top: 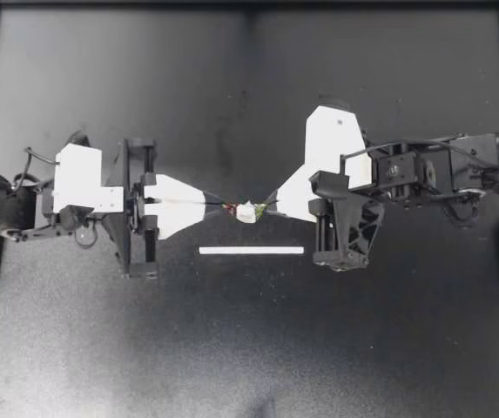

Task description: Pick up the candy and unwrap it.

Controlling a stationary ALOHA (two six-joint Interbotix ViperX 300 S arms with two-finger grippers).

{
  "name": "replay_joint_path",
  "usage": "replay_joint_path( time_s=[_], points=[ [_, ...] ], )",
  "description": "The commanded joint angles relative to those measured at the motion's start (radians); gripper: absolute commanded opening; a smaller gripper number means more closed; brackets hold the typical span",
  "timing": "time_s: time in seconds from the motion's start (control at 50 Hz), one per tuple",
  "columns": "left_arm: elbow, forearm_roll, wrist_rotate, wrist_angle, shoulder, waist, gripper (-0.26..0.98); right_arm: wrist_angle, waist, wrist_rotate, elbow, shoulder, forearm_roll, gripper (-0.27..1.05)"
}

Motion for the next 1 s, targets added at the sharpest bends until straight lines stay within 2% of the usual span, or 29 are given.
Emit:
replay_joint_path(
  time_s=[0.0,0.14,0.22,0.32,0.44,0.48,0.6,0.74,0.88,0.98],
  points=[
    [-0.006,0.0,0.021,-0.006,-0.023,0.002,-0.15,-0.011,0.003,0.002,-0.011,-0.025,-0.002,-0.17],
    [-0.005,0.002,0.089,-0.005,-0.023,0.002,-0.15,-0.025,0.003,0.0,-0.008,-0.018,-0.002,-0.12],
    [-0.005,0.002,0.133,-0.005,-0.021,0.002,-0.15,-0.043,0.003,0.0,-0.005,-0.017,-0.002,-0.04],
    [-0.003,0.002,0.181,-0.005,-0.023,0.002,-0.15,-0.08,0.003,0.0,0.008,-0.018,-0.002,0.17],
    [-0.006,0.0,0.253,-0.005,-0.025,0.002,-0.15,-0.172,0.003,0.0,0.051,-0.034,-0.002,0.53],
    [-0.006,0.002,0.281,-0.005,-0.026,0.002,-0.15,-0.207,0.003,0.002,0.067,-0.043,-0.002,0.59],
    [-0.005,0.005,0.419,0.005,-0.035,0.002,-0.15,-0.348,-0.003,0.018,0.133,-0.095,0.002,0.58],
    [-0.028,0.008,0.623,0.138,-0.067,0.002,-0.15,-0.583,-0.025,0.072,0.212,-0.153,0.055,0.58],
    [-0.063,0.008,0.804,0.253,-0.12,-0.005,-0.15,-0.796,-0.034,0.198,0.262,-0.121,0.077,0.58],
    [-0.069,0.017,0.905,0.268,-0.149,-0.02,-0.15,-0.838,-0.034,0.296,0.256,-0.072,0.058,0.58]
  ],
)
